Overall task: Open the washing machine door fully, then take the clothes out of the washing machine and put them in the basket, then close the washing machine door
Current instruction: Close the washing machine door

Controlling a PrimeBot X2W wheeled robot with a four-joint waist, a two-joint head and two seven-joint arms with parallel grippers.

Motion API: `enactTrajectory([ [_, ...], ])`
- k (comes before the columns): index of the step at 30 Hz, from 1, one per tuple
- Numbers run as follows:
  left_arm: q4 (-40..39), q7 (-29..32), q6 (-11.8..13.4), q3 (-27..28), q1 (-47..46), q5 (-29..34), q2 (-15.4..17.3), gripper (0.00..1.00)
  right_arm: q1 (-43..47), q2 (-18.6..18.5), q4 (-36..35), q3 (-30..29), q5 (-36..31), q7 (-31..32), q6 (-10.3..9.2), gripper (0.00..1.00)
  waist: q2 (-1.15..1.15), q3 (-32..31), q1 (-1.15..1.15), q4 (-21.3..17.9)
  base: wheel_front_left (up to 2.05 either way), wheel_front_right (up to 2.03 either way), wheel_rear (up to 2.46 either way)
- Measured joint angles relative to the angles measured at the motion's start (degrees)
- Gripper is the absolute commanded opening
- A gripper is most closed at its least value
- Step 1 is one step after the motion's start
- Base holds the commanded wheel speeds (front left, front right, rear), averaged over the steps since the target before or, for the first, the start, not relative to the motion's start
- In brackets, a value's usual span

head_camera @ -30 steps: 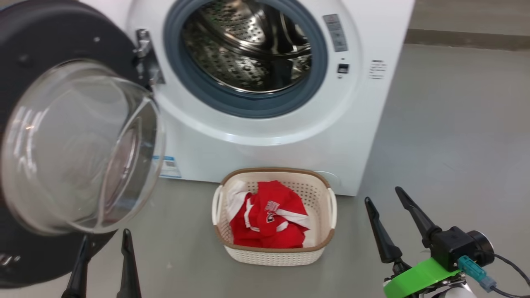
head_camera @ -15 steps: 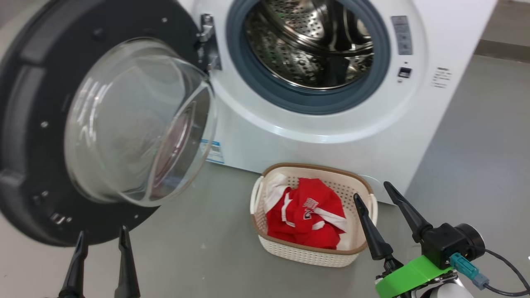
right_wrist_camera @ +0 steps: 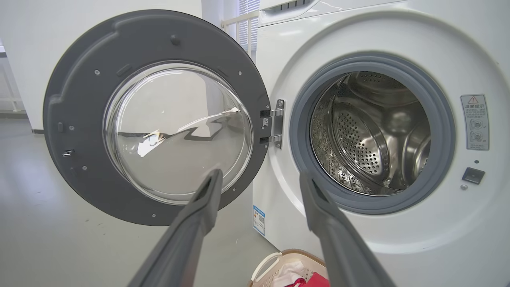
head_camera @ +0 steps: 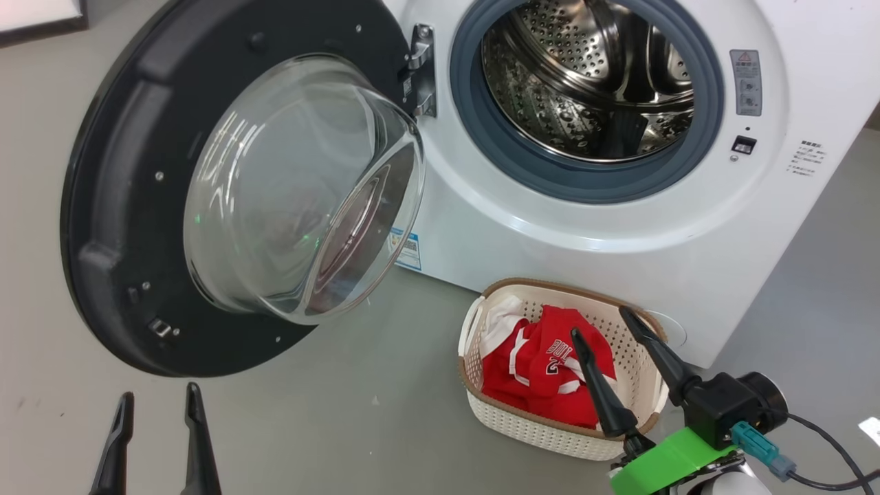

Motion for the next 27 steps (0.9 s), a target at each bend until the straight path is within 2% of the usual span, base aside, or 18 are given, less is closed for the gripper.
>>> enactTrajectory([
  [11, -0.36, -1.47, 0.9, 0.24, 0.15, -0.52, -0.21, 1.0, -1.32, -0.09, 1.08, 1.33, -0.05, 0.0, 0.0, 1.0, 0.0, 1.24, 0.0, 0.5, 0.0, 0.0, 0.0],
  [13, -0.27, -1.58, 0.9, 0.23, 0.16, -0.57, -0.23, 0.41, -1.33, -0.09, 1.23, 1.33, -0.1, 0.0, 0.0, 1.0, 0.0, 1.23, 0.0, 0.42, 0.0, 0.0, 0.0],
  [14, -0.23, -1.9, 0.9, 0.23, 0.16, -0.64, -0.25, 0.02, -1.33, -0.09, 1.32, 1.32, -0.12, 0.0, 0.0, 1.0, 0.0, 1.19, 0.0, 0.38, 0.0, 0.0, 0.0],
  [22, -0.02, -2.52, 0.9, 0.63, -0.32, -1.12, -0.12, 0.0, -1.31, -0.09, 1.35, 0.93, -0.12, 0.0, 0.0, 1.0, 0.0, 0.61, 0.0, -0.12, 0.0, 0.0, 0.0],
  [27, -0.18, -2.8, 0.83, 2.23, -4.24, -2.55, 1.04, 0.0, -1.23, -0.09, 1.35, 0.65, -0.12, 0.0, 0.0, 1.0, 0.0, 0.09, 0.0, -0.56, 0.0, 0.0, 0.0],
])
